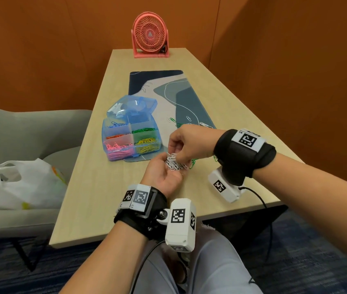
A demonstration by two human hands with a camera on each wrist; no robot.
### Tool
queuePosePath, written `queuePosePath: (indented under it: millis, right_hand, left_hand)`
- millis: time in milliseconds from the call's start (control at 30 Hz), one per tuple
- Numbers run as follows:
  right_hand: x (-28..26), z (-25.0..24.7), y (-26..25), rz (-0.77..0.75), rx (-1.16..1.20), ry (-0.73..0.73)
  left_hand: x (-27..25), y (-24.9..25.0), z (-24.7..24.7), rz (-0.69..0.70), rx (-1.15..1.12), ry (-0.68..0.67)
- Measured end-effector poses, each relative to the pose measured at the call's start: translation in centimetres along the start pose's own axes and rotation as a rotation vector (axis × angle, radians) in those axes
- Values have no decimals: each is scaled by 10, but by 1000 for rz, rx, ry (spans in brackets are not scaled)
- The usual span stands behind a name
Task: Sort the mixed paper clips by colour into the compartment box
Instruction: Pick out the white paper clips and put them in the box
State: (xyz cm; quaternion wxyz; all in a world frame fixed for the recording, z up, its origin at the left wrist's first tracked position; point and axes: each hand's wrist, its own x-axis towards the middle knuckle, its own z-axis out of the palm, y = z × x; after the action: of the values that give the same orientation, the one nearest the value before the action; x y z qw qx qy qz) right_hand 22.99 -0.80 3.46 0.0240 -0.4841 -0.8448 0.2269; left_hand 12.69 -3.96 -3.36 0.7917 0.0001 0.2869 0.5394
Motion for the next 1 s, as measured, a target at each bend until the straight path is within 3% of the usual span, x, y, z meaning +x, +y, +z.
queuePosePath:
  millis: [200, 433, 767, 1000]
  right_hand:
    - [-12, -10, 19, 100, -39, 7]
    - [-29, 3, 54, 344, -211, -282]
    - [-23, 13, 51, 257, -294, -217]
    - [-22, 11, 57, 275, -311, -190]
  left_hand:
    - [0, 0, 0, -23, -30, 79]
    - [4, -2, 0, -8, 9, 99]
    - [5, -2, -1, 4, 22, 104]
    - [6, -1, -2, 9, 25, 113]
